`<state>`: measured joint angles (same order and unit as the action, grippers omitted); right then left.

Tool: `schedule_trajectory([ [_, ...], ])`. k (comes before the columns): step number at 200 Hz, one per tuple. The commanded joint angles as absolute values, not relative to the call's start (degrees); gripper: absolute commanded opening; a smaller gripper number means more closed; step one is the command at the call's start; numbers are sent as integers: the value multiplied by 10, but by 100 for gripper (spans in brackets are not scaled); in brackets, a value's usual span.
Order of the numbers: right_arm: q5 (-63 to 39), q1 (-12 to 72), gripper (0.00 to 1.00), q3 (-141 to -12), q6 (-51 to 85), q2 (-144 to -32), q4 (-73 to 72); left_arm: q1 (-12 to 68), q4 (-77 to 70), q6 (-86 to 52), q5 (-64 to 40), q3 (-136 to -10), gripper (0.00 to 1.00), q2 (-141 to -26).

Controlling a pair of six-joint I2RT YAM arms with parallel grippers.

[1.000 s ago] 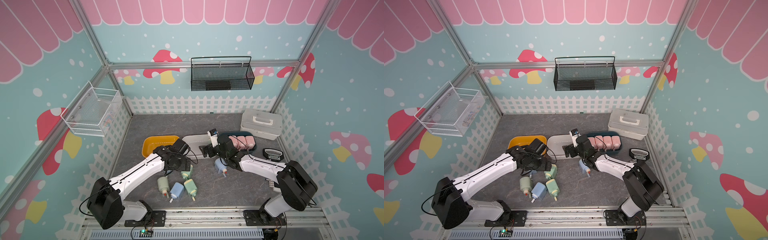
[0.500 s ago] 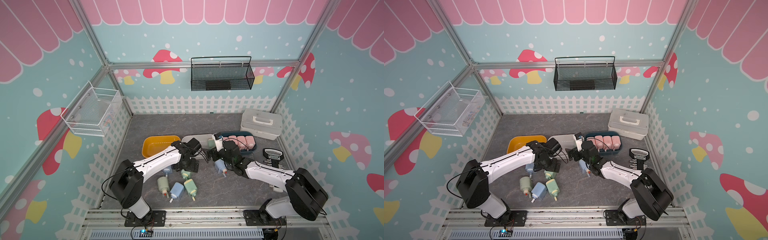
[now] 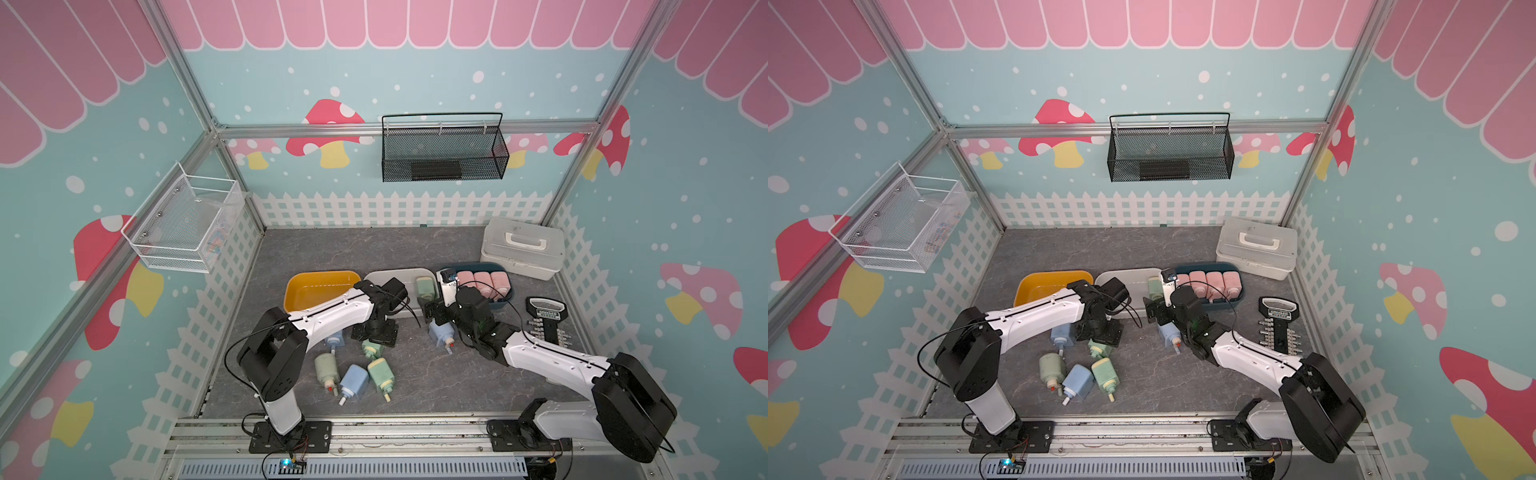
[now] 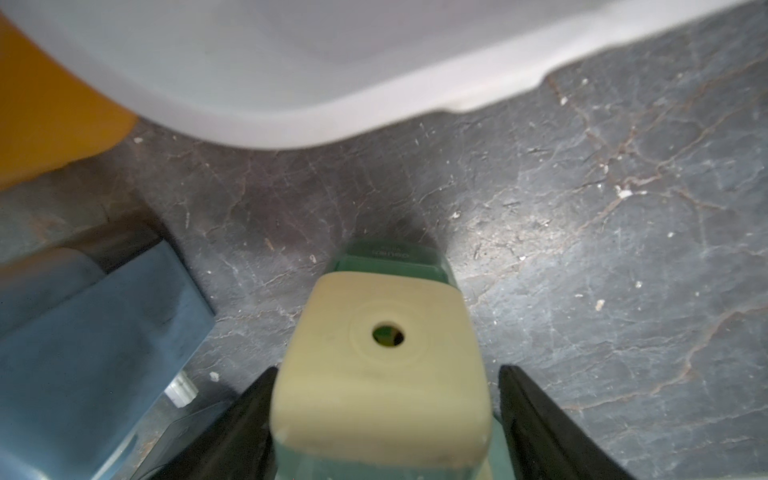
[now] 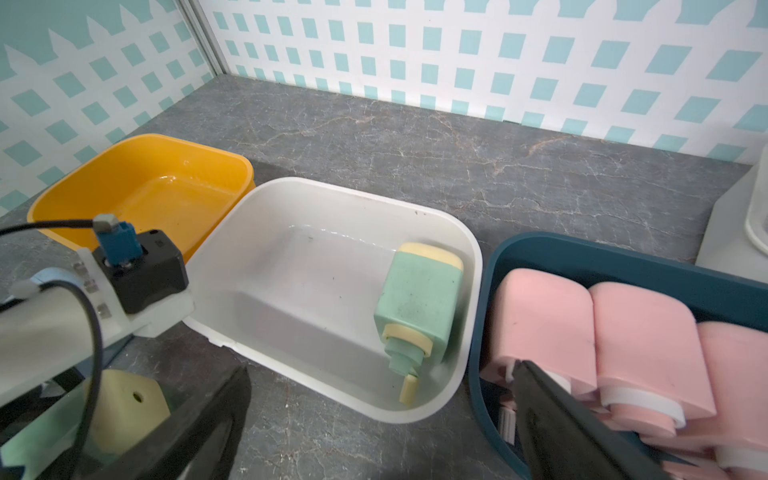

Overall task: Place the pencil sharpeners by color into the storage box
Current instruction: Pick up the pencil sharpener from the center of the board.

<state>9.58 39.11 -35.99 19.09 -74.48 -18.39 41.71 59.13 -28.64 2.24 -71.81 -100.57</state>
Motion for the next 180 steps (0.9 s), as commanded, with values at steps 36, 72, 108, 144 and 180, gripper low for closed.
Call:
schedule_trajectory([
  [36,104,393,99,-352,196,-736,-188,416,594,-268,42,-742,81,-1026],
  [72,102,393,99,-352,195,-735,-186,414,602,-260,40,-753,80,-1031],
  [108,107,393,99,-361,188,-732,-165,406,618,-247,44,-770,78,-1037],
  [144,118,393,99,-360,186,-728,-160,401,623,-240,30,-775,71,-1048],
  [180,119,393,99,-361,183,-729,-160,401,628,-237,25,-776,60,-1051],
])
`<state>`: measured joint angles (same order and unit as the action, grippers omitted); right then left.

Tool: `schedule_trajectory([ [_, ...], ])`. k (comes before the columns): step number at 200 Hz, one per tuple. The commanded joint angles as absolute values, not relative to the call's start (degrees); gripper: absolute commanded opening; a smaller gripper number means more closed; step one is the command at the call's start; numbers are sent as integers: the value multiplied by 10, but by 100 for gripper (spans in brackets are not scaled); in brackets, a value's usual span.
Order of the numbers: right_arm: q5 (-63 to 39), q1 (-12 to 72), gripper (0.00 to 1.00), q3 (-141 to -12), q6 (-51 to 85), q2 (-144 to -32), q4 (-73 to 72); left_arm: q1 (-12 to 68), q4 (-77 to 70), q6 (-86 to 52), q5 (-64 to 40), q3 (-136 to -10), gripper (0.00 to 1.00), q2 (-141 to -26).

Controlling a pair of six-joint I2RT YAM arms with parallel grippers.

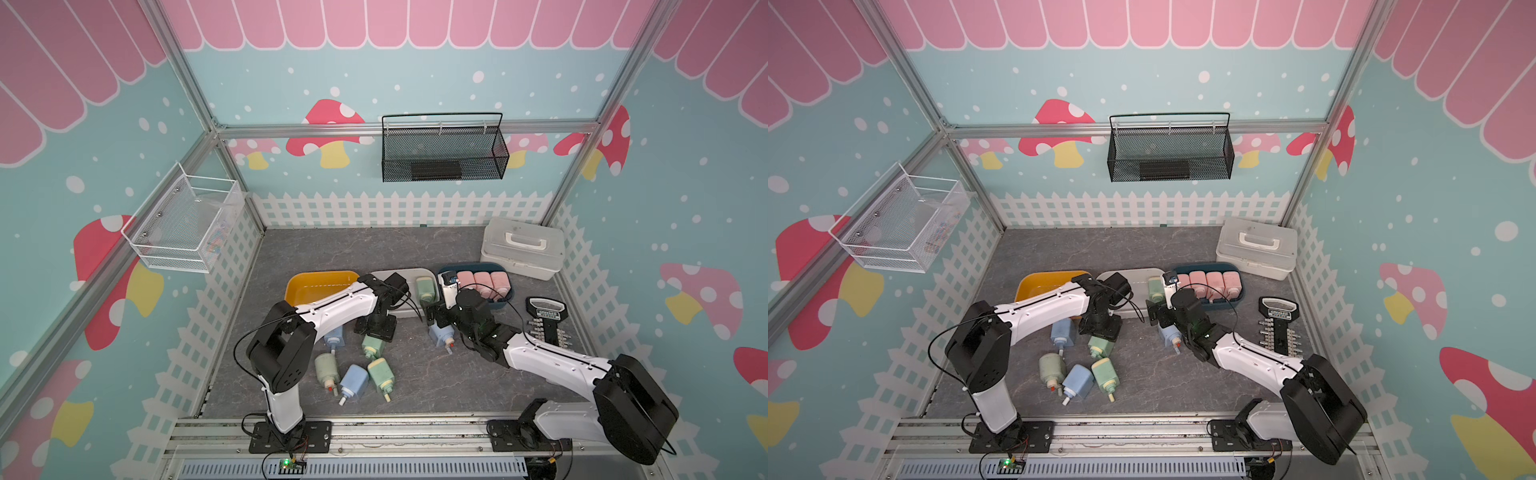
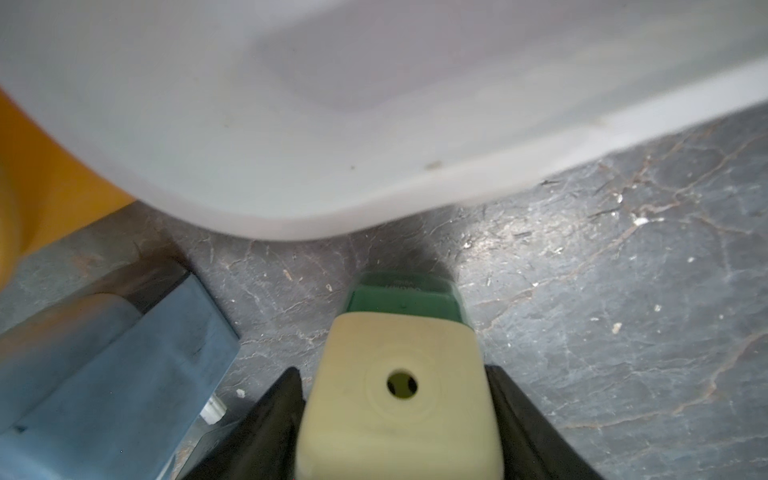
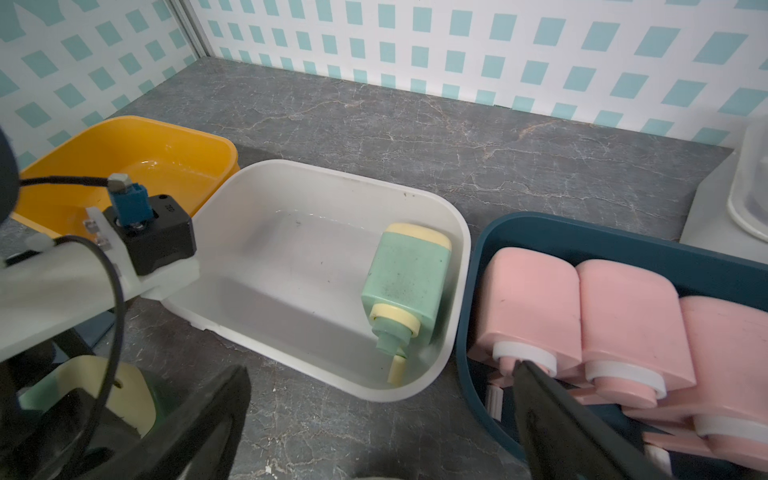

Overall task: Place the pencil sharpeners by color into the storage box
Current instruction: Pick up the pencil sharpener from the center of the board.

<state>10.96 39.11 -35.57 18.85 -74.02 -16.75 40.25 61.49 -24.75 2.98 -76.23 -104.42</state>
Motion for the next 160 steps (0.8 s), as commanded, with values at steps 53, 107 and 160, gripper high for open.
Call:
schedule_trajectory([
  [53,97,393,99,-357,157,-735,-176,399,629,-236,25,-774,19,-1040],
  [107,39,393,99,-377,118,-751,-167,377,633,-232,10,-773,0,-994],
  [160,-4,393,98,-370,91,-743,-188,355,633,-282,23,-782,0,-956],
])
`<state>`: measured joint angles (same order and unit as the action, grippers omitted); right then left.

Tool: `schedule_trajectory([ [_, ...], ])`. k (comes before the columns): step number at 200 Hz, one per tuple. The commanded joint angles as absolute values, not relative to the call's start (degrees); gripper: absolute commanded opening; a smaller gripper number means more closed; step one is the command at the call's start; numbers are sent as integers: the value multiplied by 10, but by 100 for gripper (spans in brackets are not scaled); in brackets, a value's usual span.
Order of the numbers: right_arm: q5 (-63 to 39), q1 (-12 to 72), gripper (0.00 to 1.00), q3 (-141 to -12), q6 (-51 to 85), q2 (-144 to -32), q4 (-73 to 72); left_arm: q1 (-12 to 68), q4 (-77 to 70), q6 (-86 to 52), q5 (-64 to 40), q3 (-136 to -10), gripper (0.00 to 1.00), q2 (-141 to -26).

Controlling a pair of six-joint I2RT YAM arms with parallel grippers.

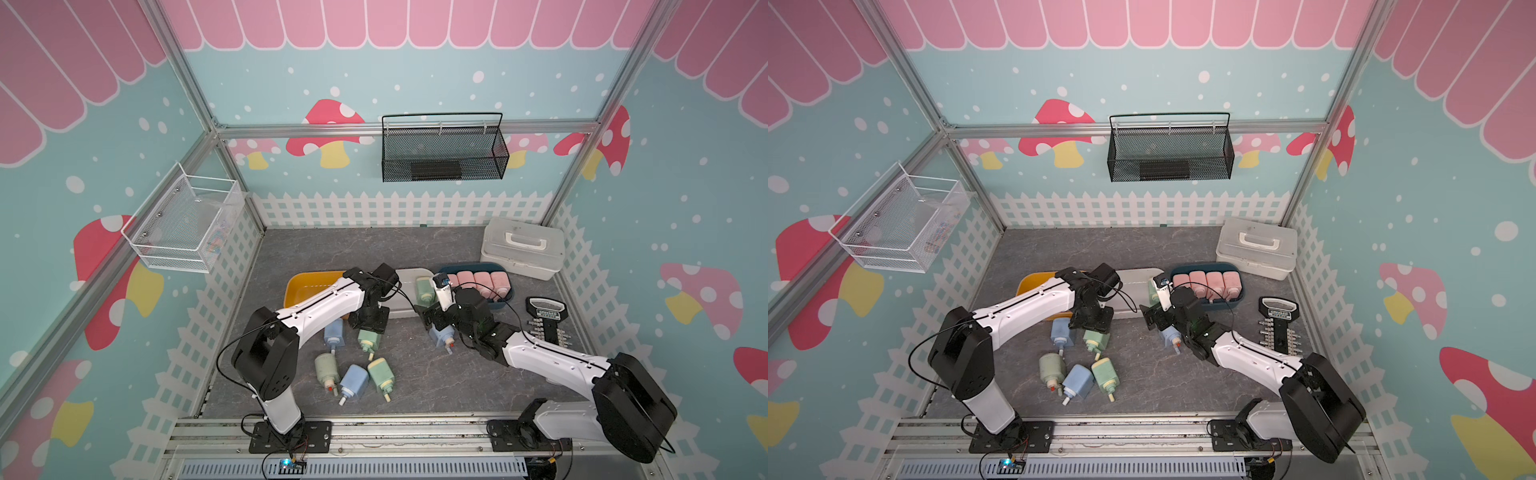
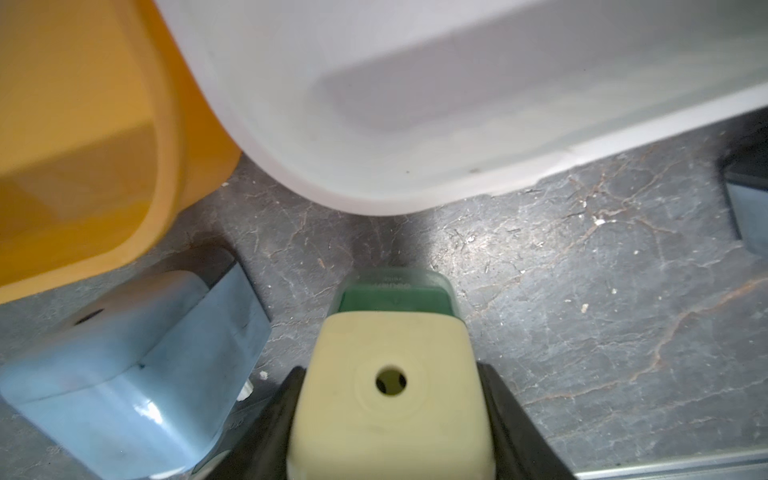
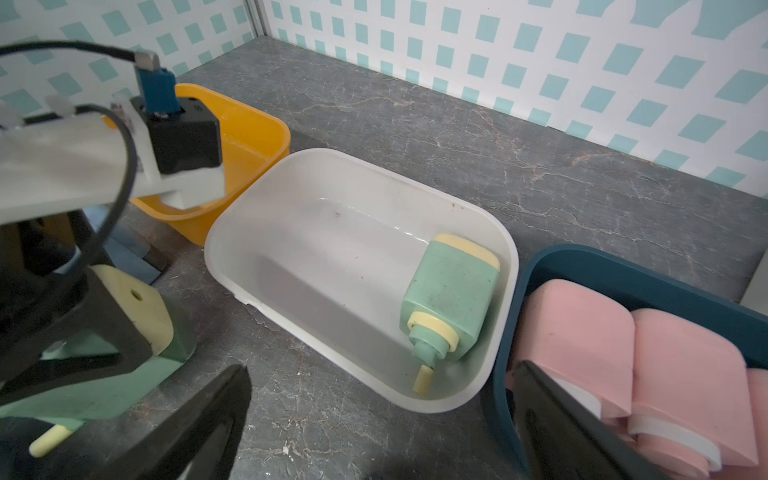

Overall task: Place the pencil sharpeners by color into the storage box
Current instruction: Pick up the pencil sharpener from the center of the board.

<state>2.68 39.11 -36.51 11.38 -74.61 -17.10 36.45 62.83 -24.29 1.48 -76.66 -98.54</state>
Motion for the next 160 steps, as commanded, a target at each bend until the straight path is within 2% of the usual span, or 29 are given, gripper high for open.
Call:
schedule_trajectory([
  [1,-5,393,98,-370,90,-743,-188,355,633,-284,22,-782,0,-955],
  [61,-73,395,98,-381,40,-736,-195,341,567,-383,-71,-797,0,-881],
  [102,-92,399,98,-385,5,-735,-206,336,568,-489,-24,-800,0,-864],
  [138,-114,401,97,-382,-56,-748,-245,317,563,-609,-26,-813,0,-856],
  [160,-183,402,99,-361,-138,-766,-314,311,555,-723,16,-786,0,-837],
])
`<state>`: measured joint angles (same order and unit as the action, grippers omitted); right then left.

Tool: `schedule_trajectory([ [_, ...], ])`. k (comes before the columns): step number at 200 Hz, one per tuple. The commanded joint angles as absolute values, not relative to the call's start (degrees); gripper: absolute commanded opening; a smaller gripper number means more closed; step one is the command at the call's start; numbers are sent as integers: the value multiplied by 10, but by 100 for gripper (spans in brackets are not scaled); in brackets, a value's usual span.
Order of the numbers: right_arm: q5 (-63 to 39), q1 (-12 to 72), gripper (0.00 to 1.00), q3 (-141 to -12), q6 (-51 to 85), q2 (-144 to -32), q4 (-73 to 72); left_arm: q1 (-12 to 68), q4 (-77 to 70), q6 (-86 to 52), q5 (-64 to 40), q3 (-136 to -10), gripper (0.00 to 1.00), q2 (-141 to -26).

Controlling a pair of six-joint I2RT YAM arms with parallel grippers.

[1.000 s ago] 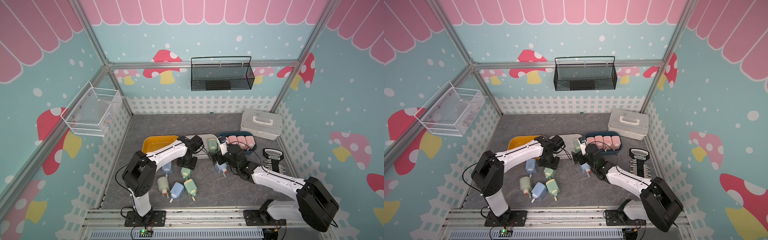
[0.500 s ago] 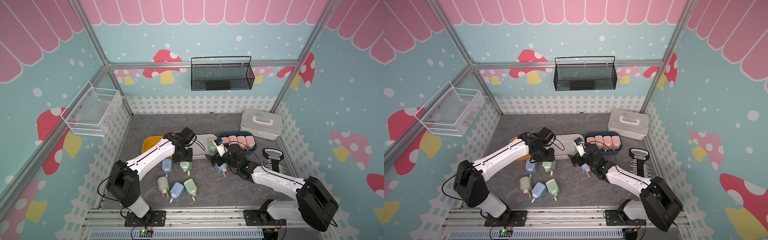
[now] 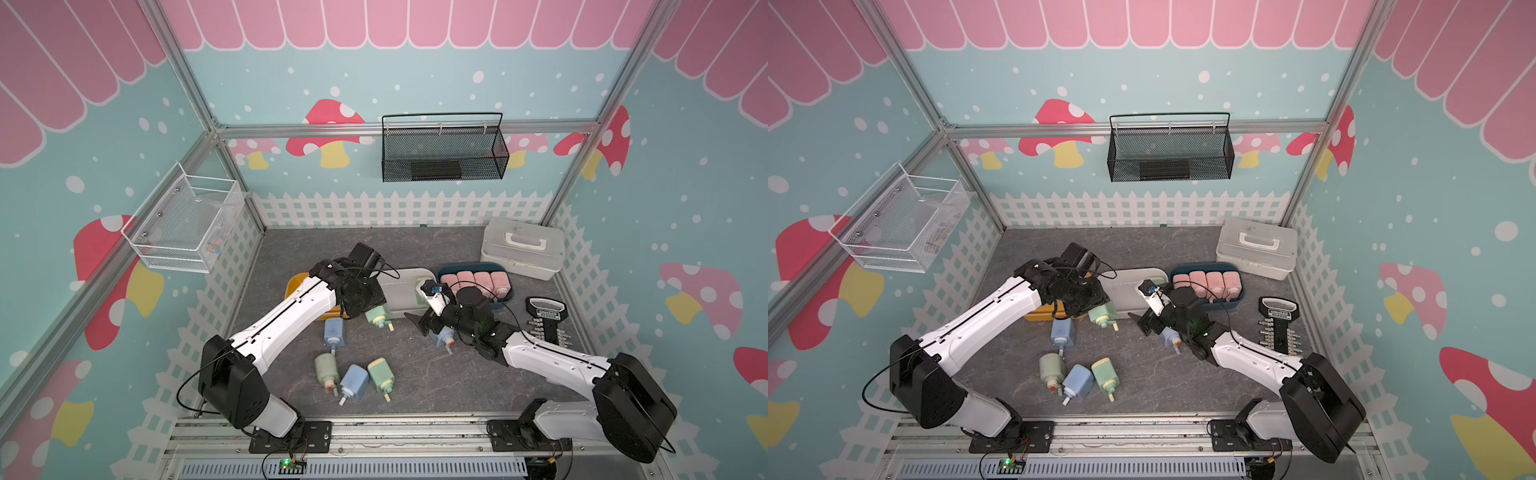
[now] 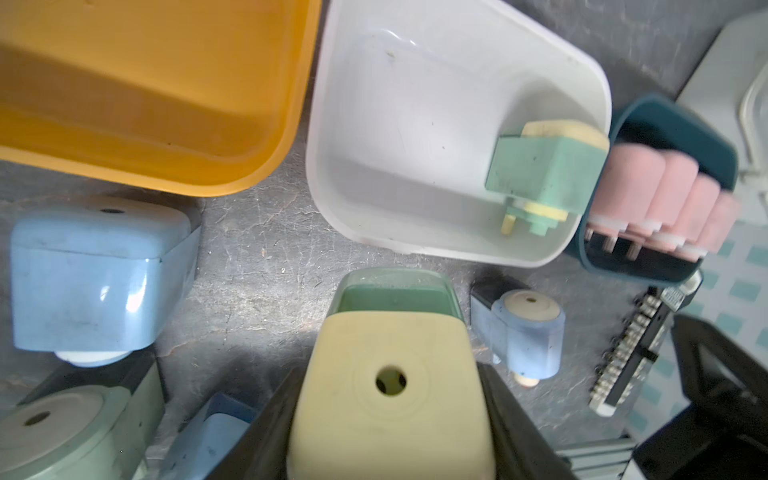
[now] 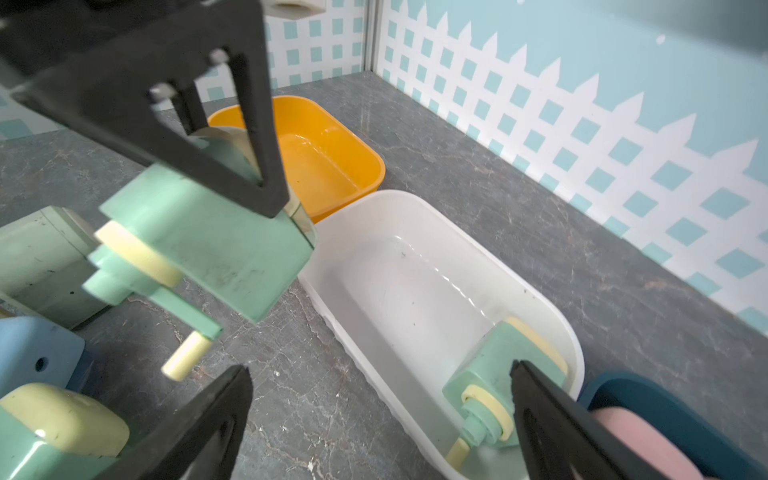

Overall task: Place the pencil sharpeners by color into the storage box
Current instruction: Pick up the pencil sharpener from the center of the board.

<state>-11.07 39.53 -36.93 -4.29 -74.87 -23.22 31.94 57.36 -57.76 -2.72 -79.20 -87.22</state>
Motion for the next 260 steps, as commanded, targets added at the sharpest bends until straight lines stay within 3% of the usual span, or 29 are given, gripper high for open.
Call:
schedule_trajectory([
  [1,-185,402,99,-361,-141,-767,-316,311,552,-727,18,-784,0,-836],
  [33,-203,406,99,-407,-187,-798,-269,307,487,-835,25,-731,0,-812],
  [56,-220,414,99,-399,-218,-813,-324,302,432,-913,-20,-691,0,-804],
  [96,-229,434,99,-411,-280,-845,-360,302,430,-979,1,-680,0,-799],
  [195,-211,461,96,-441,-323,-922,-434,301,386,-1026,-31,-651,0,-800],
  [260,-201,466,79,-459,-323,-952,-442,301,386,-1027,-19,-646,0,-795],
])
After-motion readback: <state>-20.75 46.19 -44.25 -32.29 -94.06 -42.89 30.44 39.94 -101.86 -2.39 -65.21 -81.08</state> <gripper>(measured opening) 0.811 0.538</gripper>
